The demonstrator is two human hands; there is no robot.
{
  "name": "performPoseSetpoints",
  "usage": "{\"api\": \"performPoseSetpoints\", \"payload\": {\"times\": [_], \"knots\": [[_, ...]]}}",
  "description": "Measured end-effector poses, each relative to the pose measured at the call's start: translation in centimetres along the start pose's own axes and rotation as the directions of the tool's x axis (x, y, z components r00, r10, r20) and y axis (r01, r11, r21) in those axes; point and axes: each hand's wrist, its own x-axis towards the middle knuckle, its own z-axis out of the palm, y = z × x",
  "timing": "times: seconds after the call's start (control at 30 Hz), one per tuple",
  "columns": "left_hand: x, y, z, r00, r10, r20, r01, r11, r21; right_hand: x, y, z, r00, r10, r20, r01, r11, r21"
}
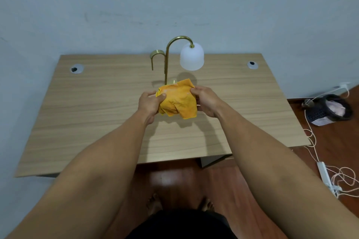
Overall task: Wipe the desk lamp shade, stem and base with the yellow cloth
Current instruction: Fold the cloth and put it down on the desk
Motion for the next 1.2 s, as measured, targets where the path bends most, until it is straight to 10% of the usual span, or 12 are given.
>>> {"api": "performPoseSetpoints", "payload": {"times": [0.23, 0.53, 1.2], "knots": [[-2.2, -1.8, 7.4, 0.932, 0.363, 0.019, -0.342, 0.858, 0.383, -0.6, 3.2, -6.3, 0.987, -0.111, -0.119, 0.102, 0.992, -0.075], [-4.8, -7.1, 17.6, 0.979, 0.004, 0.203, -0.082, 0.923, 0.375, 0.0, 8.2, -18.6, 0.975, -0.128, -0.184, 0.104, 0.985, -0.134], [-2.5, -15.9, 27.2, 0.932, 0.006, 0.363, -0.321, 0.481, 0.816, 2.8, 17.4, -30.0, 0.914, -0.184, -0.363, 0.016, 0.907, -0.42]]}}
